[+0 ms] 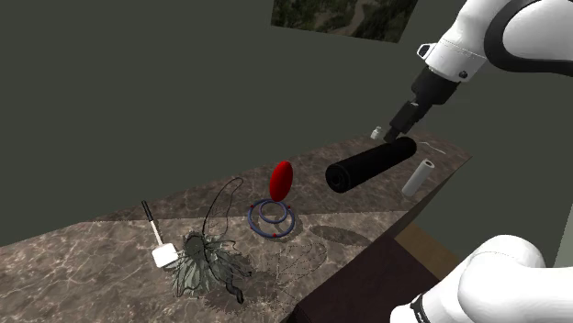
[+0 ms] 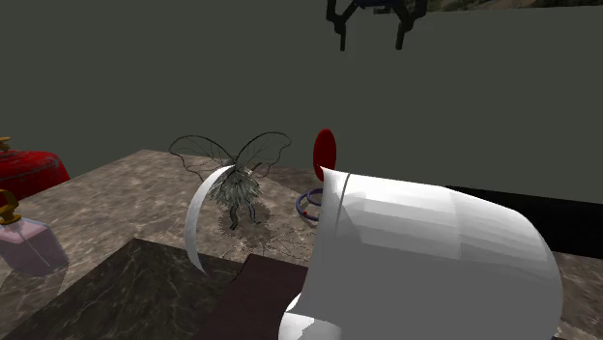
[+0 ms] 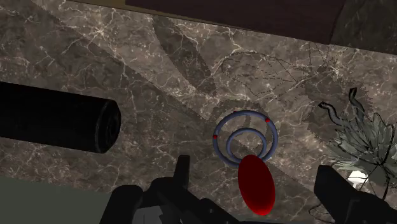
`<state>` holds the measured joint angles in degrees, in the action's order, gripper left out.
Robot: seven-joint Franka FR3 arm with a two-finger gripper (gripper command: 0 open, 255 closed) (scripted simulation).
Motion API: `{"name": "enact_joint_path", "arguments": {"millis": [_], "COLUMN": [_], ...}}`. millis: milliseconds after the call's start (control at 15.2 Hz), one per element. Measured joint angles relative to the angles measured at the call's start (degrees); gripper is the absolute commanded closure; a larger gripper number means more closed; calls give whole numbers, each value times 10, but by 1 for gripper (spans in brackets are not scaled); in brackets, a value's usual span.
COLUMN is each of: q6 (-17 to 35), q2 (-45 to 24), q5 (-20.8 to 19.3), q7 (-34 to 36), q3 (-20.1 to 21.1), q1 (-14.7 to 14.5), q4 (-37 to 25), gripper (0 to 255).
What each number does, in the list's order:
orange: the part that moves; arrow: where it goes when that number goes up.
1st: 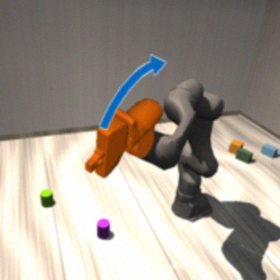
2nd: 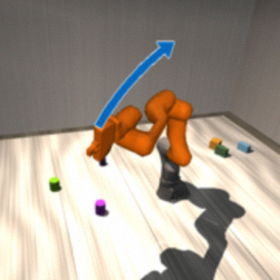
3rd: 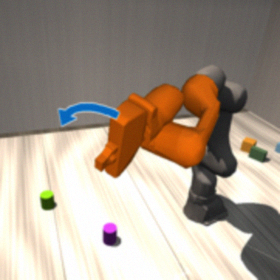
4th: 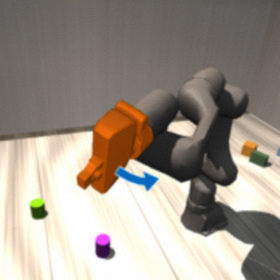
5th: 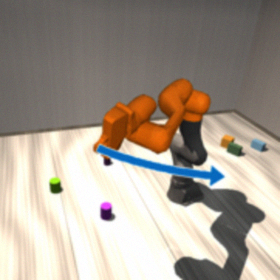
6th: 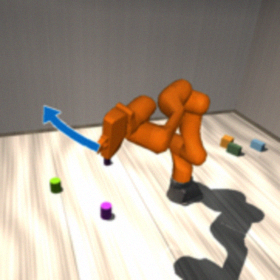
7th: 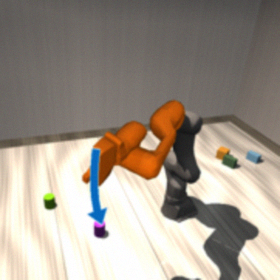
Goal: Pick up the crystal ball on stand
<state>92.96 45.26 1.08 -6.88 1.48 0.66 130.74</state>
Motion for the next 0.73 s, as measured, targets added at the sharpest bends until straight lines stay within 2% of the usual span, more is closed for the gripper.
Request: {"name": "enact_joint_path", "arguments": {"millis": [66,198,462,726], "q6": [0,35,147,265], "q2": [0,1,-8,-47], "q5": [0,2,10,30], "q7": [0,-29,-131,-246], "q3": [0,-12,-58,-108], "q1": [0,-10,-42,-86], "q4": [0,24,89,132], "gripper": [0,0,0,0]}}
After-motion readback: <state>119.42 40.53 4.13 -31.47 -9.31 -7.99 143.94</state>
